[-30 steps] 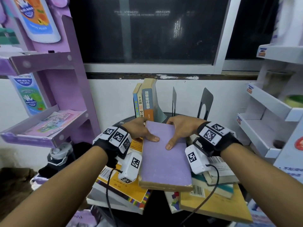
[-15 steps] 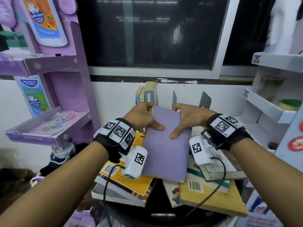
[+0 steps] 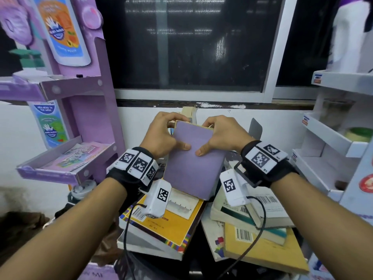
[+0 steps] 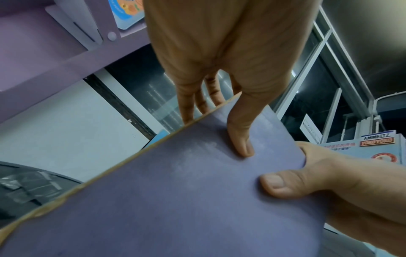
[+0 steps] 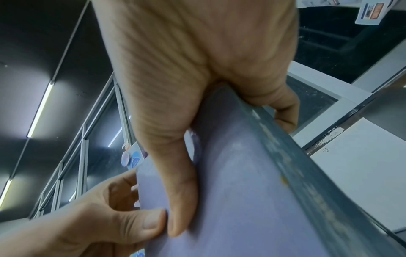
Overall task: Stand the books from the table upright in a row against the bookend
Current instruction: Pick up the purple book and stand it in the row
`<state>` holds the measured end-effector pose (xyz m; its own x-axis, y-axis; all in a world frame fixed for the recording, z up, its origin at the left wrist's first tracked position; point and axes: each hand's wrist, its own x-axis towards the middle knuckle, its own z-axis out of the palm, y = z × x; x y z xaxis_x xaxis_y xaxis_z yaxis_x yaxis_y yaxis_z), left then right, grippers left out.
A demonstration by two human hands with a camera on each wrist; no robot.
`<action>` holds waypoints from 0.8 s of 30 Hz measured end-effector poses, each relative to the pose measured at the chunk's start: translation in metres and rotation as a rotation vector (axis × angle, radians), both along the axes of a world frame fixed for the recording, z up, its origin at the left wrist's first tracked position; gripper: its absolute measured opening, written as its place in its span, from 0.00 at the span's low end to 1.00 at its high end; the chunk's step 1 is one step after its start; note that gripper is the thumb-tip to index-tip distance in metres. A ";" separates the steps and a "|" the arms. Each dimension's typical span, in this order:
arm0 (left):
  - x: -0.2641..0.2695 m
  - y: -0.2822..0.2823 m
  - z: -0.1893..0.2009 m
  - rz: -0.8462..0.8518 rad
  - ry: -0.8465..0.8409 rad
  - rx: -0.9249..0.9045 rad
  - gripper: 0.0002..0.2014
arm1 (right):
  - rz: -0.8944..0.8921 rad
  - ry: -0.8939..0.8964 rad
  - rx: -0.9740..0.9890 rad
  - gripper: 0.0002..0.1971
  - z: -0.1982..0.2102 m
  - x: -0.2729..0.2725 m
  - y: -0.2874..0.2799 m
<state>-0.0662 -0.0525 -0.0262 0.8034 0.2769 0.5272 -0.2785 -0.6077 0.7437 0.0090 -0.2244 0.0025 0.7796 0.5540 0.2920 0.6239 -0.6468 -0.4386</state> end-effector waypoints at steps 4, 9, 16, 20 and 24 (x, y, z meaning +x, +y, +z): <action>0.002 0.008 -0.019 -0.028 0.008 -0.099 0.38 | 0.006 -0.018 0.006 0.32 -0.011 -0.001 0.010; 0.008 0.012 -0.038 -0.122 0.030 -0.262 0.45 | 0.045 0.028 0.053 0.31 -0.011 0.005 0.014; 0.015 0.014 -0.052 -0.192 0.032 -0.356 0.38 | 0.091 0.167 0.326 0.23 -0.021 0.012 -0.003; 0.016 0.017 -0.054 -0.197 0.011 -0.380 0.35 | 0.172 0.246 0.392 0.28 -0.029 0.014 -0.010; 0.018 0.015 -0.054 -0.238 0.020 -0.406 0.33 | 0.201 0.238 0.416 0.32 -0.041 0.011 -0.009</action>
<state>-0.0482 -0.0372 -0.0802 0.8783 0.2647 0.3982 -0.3583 -0.1872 0.9147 0.0201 -0.2332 -0.0381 0.7412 0.5746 0.3470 0.5696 -0.2649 -0.7781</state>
